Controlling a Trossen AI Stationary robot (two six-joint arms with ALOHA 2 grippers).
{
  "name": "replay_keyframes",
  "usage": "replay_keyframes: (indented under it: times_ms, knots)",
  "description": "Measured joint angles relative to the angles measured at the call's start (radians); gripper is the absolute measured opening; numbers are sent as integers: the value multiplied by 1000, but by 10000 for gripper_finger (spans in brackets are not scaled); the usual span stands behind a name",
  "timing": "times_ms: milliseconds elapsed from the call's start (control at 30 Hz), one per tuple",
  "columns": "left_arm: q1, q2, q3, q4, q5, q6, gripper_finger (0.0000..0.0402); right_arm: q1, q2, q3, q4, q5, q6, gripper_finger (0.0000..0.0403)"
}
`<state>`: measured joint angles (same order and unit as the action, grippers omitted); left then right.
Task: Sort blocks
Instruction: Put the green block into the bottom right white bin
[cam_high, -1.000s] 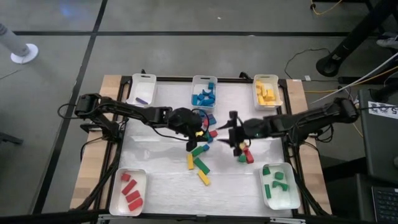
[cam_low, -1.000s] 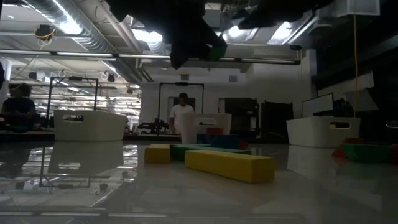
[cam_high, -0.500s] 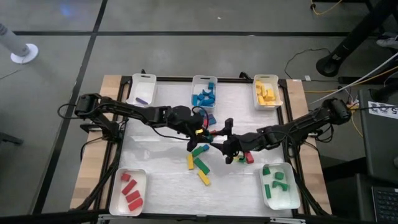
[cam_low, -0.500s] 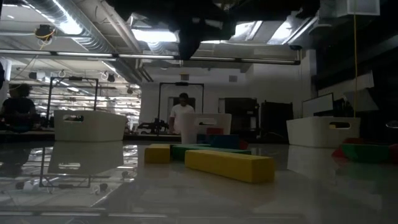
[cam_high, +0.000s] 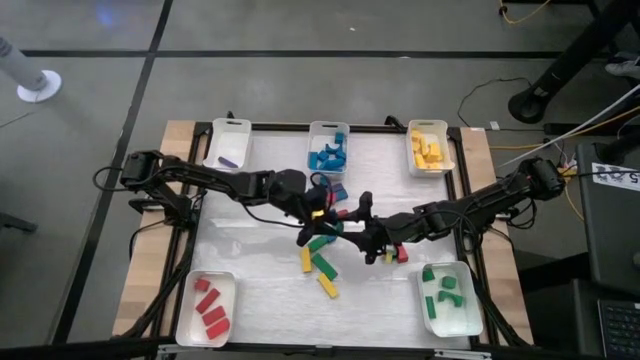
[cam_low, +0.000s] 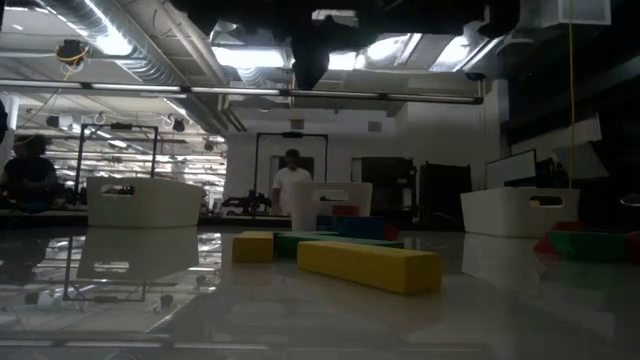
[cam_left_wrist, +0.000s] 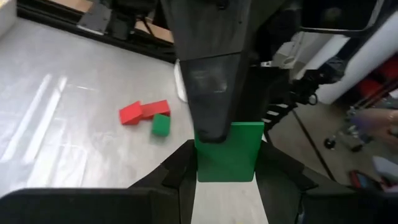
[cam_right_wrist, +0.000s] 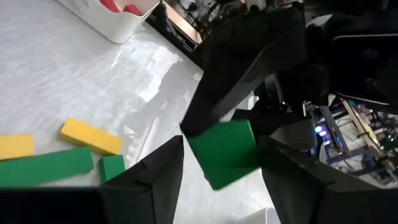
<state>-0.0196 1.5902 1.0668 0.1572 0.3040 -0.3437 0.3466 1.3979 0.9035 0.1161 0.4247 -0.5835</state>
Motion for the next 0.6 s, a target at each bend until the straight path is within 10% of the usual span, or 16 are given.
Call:
replay_keyframes:
  times_ms: [600]
  knots:
    - [-1,0,1,24,40,14,123,-1,1,-2,61,-98,-28,207]
